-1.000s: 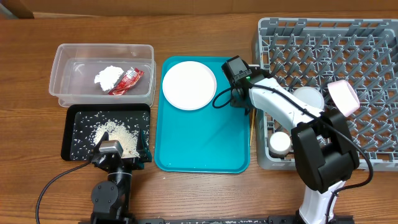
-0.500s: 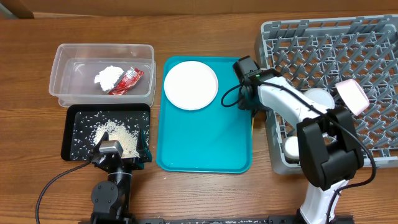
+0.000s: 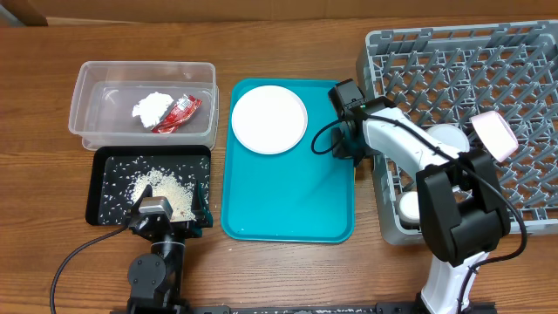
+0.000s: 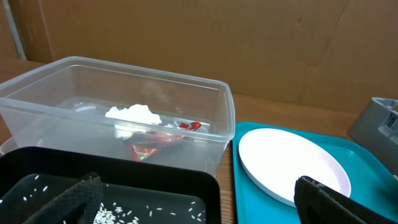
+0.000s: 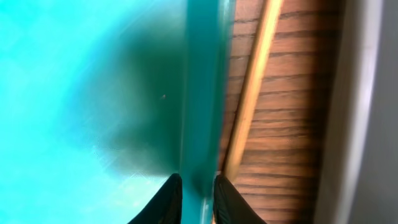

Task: Sort waste into correct bins and load items into the dishwasher

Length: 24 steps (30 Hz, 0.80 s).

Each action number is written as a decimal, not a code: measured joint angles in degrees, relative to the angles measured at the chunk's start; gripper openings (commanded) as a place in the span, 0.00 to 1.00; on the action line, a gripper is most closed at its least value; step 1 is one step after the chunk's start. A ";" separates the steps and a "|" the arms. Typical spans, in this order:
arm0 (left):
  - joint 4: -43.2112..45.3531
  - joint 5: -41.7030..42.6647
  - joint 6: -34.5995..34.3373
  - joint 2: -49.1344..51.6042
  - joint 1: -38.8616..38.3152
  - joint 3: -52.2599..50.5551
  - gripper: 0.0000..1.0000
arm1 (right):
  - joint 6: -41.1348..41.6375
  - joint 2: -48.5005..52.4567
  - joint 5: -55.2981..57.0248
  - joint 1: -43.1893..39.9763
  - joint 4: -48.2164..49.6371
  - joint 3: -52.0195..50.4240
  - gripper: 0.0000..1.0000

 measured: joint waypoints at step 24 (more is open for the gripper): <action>0.00 0.00 0.00 0.00 0.00 0.00 1.00 | 4.55 -5.84 4.42 2.23 0.92 -0.26 0.31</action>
